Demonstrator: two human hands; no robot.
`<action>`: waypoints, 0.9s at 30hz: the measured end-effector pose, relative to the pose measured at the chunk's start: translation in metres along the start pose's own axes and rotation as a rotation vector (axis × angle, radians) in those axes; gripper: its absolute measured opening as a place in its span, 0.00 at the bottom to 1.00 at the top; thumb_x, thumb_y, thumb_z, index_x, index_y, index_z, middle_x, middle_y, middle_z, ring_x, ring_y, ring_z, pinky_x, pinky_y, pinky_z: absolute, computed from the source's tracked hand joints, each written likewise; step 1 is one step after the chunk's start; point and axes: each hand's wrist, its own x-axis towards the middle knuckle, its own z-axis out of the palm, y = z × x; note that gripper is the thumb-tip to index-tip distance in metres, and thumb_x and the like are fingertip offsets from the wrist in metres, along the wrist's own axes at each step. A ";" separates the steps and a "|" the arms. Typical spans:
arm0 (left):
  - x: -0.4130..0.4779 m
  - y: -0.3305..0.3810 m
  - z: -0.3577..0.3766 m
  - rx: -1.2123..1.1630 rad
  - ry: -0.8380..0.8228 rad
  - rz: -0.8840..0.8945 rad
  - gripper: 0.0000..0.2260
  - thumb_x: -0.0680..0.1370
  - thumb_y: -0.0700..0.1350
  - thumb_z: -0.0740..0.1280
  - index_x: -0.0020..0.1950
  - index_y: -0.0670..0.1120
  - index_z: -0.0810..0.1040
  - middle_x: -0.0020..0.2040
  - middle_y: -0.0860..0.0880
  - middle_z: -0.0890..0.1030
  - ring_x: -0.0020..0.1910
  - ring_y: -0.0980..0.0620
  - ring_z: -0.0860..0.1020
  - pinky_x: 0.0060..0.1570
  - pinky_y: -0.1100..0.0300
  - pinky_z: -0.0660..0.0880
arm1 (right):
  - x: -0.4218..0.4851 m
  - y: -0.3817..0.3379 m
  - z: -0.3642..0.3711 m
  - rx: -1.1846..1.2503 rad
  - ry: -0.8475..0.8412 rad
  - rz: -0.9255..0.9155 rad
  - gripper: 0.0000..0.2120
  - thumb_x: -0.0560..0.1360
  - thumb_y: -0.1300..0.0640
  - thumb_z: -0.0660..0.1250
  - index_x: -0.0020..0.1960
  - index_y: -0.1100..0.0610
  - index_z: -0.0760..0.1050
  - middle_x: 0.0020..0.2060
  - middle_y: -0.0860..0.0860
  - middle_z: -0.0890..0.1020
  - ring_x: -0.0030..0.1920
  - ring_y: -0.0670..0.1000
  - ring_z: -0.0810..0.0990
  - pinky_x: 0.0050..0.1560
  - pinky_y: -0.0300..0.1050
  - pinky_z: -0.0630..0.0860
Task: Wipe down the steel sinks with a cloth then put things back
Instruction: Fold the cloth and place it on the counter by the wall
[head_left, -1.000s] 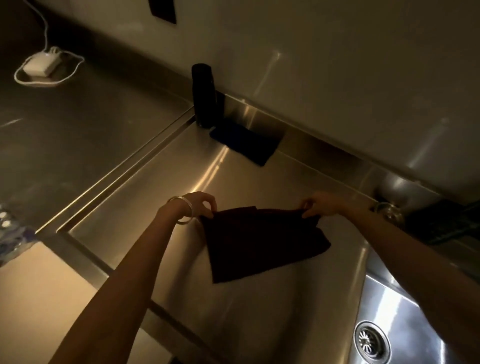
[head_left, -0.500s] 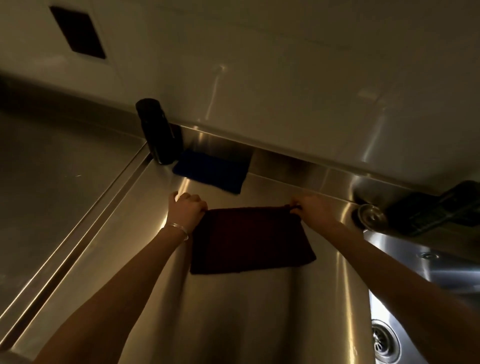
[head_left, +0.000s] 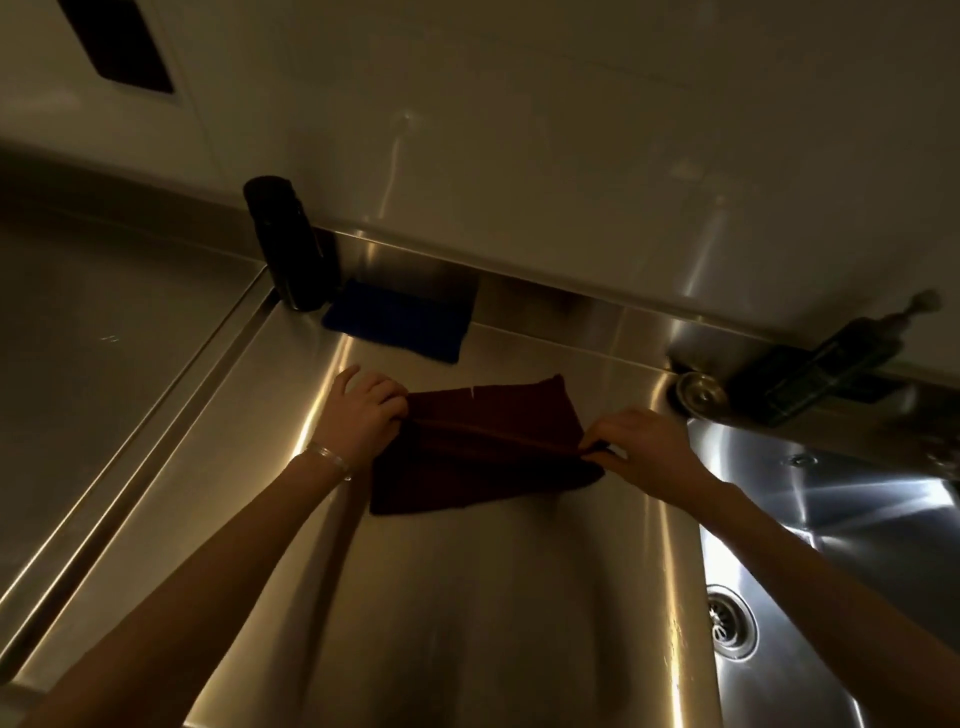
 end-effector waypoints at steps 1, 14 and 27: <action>-0.010 0.003 -0.006 -0.033 0.041 0.026 0.06 0.64 0.38 0.74 0.38 0.45 0.80 0.43 0.46 0.82 0.46 0.45 0.81 0.60 0.41 0.69 | -0.009 -0.003 0.001 0.004 0.005 0.000 0.11 0.61 0.66 0.79 0.40 0.57 0.82 0.36 0.51 0.84 0.34 0.52 0.83 0.43 0.36 0.70; -0.183 0.127 -0.026 -0.060 -0.069 0.034 0.11 0.68 0.47 0.56 0.35 0.51 0.78 0.31 0.54 0.78 0.31 0.53 0.79 0.48 0.59 0.66 | -0.161 -0.061 0.041 -0.056 -0.049 -0.013 0.16 0.54 0.66 0.82 0.37 0.55 0.80 0.35 0.49 0.82 0.34 0.52 0.82 0.37 0.37 0.75; -0.152 0.133 -0.019 -0.238 -0.128 -0.295 0.13 0.75 0.41 0.65 0.59 0.47 0.78 0.56 0.46 0.78 0.55 0.44 0.75 0.52 0.53 0.70 | -0.204 -0.073 0.081 -0.046 -0.207 0.356 0.11 0.74 0.60 0.65 0.56 0.53 0.78 0.56 0.50 0.79 0.56 0.54 0.77 0.52 0.40 0.67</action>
